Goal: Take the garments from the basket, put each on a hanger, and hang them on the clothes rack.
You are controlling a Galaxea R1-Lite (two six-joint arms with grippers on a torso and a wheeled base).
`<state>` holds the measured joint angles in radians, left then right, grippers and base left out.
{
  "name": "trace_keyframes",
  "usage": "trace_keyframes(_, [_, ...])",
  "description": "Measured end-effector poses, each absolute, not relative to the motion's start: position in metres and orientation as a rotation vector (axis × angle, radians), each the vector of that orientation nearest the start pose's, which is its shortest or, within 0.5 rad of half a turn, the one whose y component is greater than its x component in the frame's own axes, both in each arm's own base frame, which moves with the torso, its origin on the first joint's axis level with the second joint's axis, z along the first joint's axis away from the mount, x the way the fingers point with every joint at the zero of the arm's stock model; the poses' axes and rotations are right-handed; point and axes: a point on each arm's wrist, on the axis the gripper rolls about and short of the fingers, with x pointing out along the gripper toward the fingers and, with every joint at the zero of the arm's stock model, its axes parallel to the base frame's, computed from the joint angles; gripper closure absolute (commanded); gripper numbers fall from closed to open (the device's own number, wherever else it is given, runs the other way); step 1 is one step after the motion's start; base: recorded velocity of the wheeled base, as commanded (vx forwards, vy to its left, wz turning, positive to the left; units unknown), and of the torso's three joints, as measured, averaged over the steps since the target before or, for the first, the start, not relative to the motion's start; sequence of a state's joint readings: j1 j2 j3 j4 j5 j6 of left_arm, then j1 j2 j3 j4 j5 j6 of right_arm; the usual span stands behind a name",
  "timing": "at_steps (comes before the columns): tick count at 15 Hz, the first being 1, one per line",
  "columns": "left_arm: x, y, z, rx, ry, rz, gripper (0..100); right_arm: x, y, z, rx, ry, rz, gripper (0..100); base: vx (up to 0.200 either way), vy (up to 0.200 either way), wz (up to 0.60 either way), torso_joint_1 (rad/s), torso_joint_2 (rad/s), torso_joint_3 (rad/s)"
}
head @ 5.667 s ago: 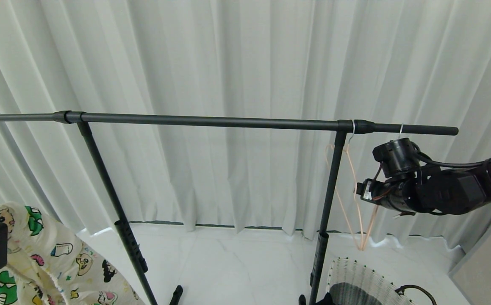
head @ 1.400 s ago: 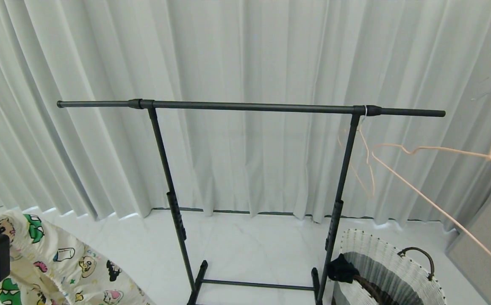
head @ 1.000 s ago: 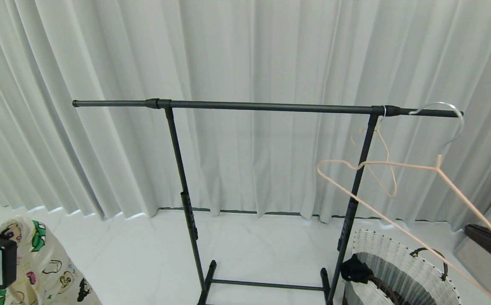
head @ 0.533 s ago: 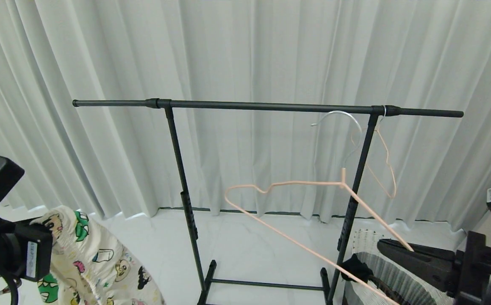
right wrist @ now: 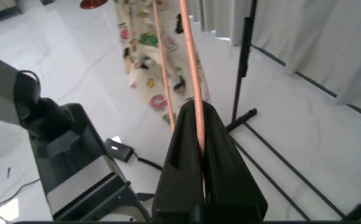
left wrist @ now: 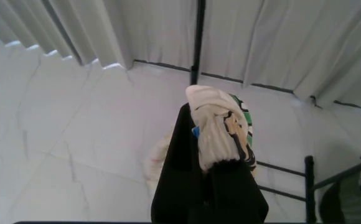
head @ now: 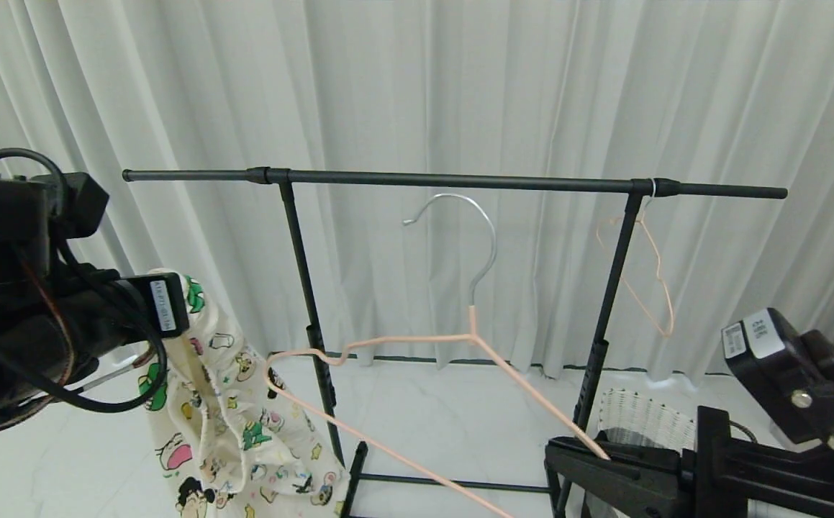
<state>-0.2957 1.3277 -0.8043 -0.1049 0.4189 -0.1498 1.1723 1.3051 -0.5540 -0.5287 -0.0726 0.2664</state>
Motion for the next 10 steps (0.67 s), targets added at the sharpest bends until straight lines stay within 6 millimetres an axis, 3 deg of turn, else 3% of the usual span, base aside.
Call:
trace_keyframes(3, [0.214, -0.065, 0.223, 0.005, 0.404, 0.124, 100, 0.085, 0.206, 0.205, 0.129, 0.313, 1.075, 100, 0.0, 0.0, 0.0, 0.0, 0.0, 0.0])
trace_keyframes(10, [0.219, -0.068, 0.217, 0.012, 0.423, 0.119, 100, 0.1, 0.239, 0.196, 0.13, 0.303, 0.997, 100, 0.0, 0.0, 0.0, 0.0, 0.0, 0.0])
